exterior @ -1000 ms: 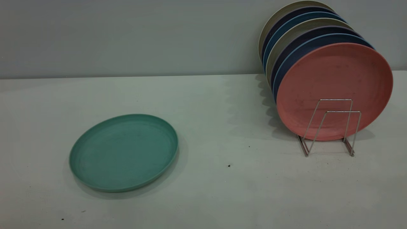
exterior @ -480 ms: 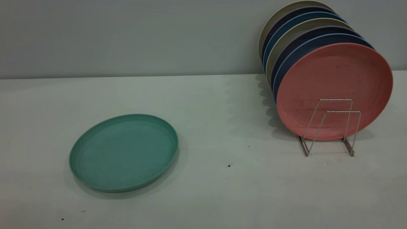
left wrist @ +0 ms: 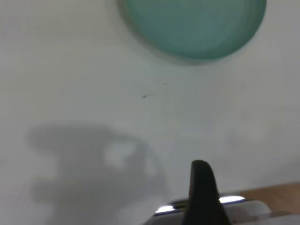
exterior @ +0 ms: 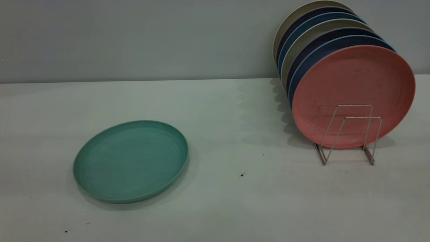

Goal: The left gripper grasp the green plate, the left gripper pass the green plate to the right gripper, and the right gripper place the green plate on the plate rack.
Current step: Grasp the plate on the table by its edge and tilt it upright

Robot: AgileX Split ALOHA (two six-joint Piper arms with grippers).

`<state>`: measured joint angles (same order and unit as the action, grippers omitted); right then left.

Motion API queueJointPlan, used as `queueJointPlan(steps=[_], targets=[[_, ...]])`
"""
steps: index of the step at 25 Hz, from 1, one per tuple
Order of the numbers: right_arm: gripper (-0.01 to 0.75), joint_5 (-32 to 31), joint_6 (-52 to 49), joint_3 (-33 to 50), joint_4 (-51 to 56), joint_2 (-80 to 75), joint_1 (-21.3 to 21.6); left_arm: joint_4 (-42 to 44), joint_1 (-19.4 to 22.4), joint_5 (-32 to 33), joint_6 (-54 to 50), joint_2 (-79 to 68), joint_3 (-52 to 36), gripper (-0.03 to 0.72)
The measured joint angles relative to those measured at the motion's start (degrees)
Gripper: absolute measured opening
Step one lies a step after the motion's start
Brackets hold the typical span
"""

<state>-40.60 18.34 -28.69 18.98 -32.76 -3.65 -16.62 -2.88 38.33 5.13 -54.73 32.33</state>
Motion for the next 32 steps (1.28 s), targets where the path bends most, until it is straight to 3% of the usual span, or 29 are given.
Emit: queueJointPlan(steps=[5,11,15,20,32], targets=[[0.479,4.45,8.57,0.0,7.89,-10.71,0.0,-8.21,0.0,-7.53,6.9,-17.89,5.8,0.539],[0.479,7.09,17.96,0.0,15.03,-15.09,0.0,-26.71,0.23,-11.84,23.81,-37.3,11.77,0.539],[0.479,7.36,19.54,0.0,16.33,-15.16,0.0,-38.61,5.04,-11.94,35.04,-46.04,13.33,0.539],[0.479,7.41,19.72,0.0,16.5,-15.16,0.0,-46.21,12.6,-12.11,42.48,-54.11,13.4,0.539],[0.478,8.0,19.72,0.0,16.7,-15.16,0.0,-68.85,12.96,-14.02,61.52,-69.74,13.85,0.539]])
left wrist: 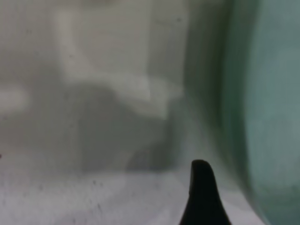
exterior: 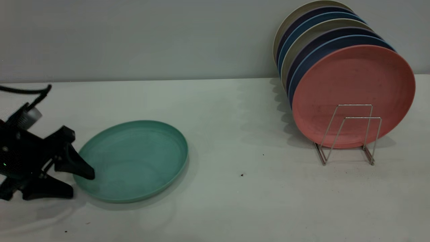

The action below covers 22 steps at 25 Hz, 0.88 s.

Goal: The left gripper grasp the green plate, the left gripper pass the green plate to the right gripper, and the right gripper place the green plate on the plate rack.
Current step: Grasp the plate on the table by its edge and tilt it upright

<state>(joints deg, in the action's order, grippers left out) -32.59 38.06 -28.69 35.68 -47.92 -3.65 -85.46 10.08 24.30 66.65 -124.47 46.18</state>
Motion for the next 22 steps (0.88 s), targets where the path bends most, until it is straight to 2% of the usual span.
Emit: queueJointPlan(steps=[4,7,11,14,16,19,22], targets=[[0.478,0.26,0.0,0.0,0.05,0.0,0.0,-10.45,0.0,2.05,7.83,-3.09,0.05,0.524],[0.478,0.26,0.0,0.0,0.05,0.0,0.0,-14.94,0.0,3.81,11.15,-4.51,0.23,0.471],[0.478,0.26,0.0,0.0,0.25,0.0,0.0,-16.15,0.0,4.54,11.88,-5.69,0.48,0.296],[0.478,0.44,0.0,0.0,1.82,-0.43,0.0,-16.35,0.0,4.54,12.08,-6.16,0.48,0.091],[0.478,0.87,0.27,0.0,3.42,-1.52,0.0,-16.34,0.0,4.23,12.32,-6.16,0.48,0.032],[0.478,2.16,2.28,0.0,8.2,-5.11,0.0,-16.05,0.0,4.14,12.62,-5.63,0.69,0.019],[0.478,4.08,9.72,0.0,16.33,-10.89,0.0,-15.63,-0.06,4.14,14.74,-3.69,1.91,0.018]])
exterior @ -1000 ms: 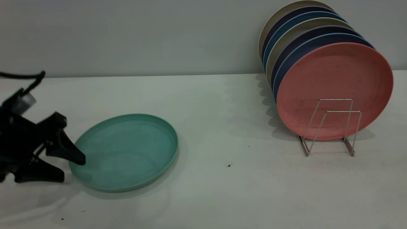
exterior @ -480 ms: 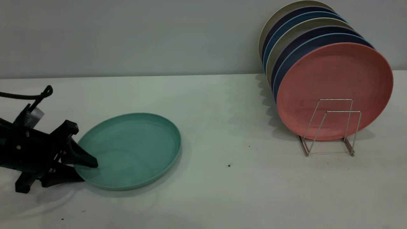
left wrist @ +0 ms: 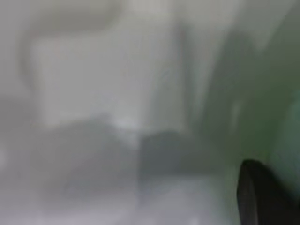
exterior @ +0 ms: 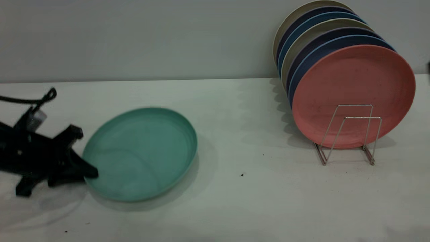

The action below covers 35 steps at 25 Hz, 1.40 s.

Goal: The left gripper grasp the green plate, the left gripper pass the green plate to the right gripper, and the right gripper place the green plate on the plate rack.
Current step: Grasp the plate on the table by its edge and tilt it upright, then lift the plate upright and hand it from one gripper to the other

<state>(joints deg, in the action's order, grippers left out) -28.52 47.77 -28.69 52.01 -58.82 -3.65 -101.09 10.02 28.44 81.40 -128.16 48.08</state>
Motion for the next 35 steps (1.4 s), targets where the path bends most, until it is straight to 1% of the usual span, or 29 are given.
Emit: queueJointPlan(steps=[4,7,9,10,12,14,17,23,28,35], targets=[[0.478,1.01,16.15,-0.04,16.64,-9.42,0.0,0.16,-0.83,0.17,5.13,4.6,1.98,0.018],[0.478,0.41,31.84,-0.04,31.6,-16.41,0.0,1.62,-2.14,0.98,6.77,7.82,3.57,0.018],[0.478,-1.65,40.99,-0.04,41.68,-20.37,0.0,5.08,-3.64,1.37,7.0,9.11,4.35,0.018],[0.478,-2.97,45.04,-0.22,45.02,-22.48,0.0,6.79,-4.45,1.64,7.02,9.36,4.57,0.018],[0.478,-6.2,49.43,-1.38,47.82,-26.47,0.0,10.68,-6.6,1.82,6.95,9.41,4.71,0.018],[0.478,-9.32,51.5,-2.8,48.94,-30.93,0.0,12.47,-8.57,1.82,7.01,9.41,4.71,0.018],[0.478,-13.2,53.13,-5.59,49.13,-36.89,0.0,12.58,-11.01,2.14,7.06,9.41,4.76,0.018],[0.478,-17.24,53.71,-11.36,49.3,-45.23,0.0,10.03,-12.71,4.48,6.76,9.41,4.76,0.018],[0.478,-18.76,54.22,-13.5,49.43,-48.54,0.0,6.44,-15.42,3.43,4.52,9.41,4.77,0.018],[0.478,-18.01,55.22,-13.67,49.43,-48.9,0.0,3.73,-20.61,1.77,4.3,9.41,5.46,0.018]])
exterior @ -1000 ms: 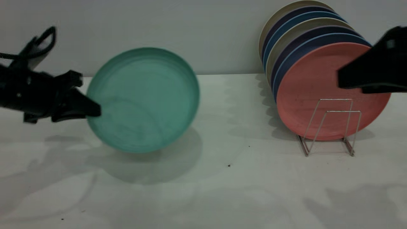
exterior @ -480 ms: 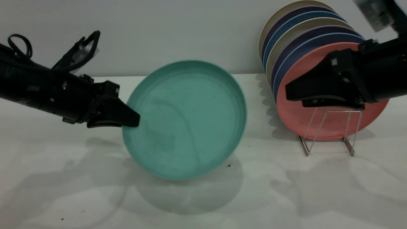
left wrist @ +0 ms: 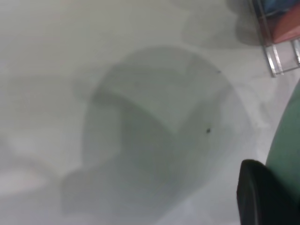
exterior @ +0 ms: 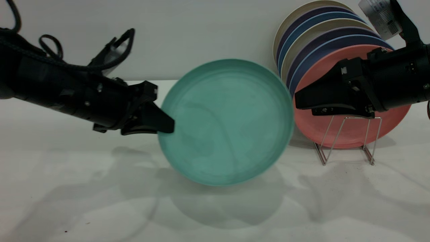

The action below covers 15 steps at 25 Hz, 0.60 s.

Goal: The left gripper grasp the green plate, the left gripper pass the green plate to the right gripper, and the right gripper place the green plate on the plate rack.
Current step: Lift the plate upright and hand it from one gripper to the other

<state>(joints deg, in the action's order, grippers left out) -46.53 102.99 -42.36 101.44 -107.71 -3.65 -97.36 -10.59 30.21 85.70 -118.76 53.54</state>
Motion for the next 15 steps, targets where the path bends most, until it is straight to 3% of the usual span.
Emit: queueJointPlan(steps=[6,10,11,15], targets=[[0.462,1.77,0.0,0.0,0.0,0.0,0.0,-2.13,-3.53,1.94,-0.36,0.0,2.05,0.018],[0.398,2.37,0.0,0.0,0.0,0.0,0.0,-2.22,-5.11,3.63,-1.13,0.0,2.51,0.018],[0.369,2.37,0.0,0.0,0.0,0.0,0.0,-2.08,-5.12,3.84,-1.13,0.0,2.51,0.018],[0.119,2.25,-1.18,0.0,0.1,0.0,0.0,-2.29,-5.12,3.95,-1.07,0.0,2.51,0.02]])
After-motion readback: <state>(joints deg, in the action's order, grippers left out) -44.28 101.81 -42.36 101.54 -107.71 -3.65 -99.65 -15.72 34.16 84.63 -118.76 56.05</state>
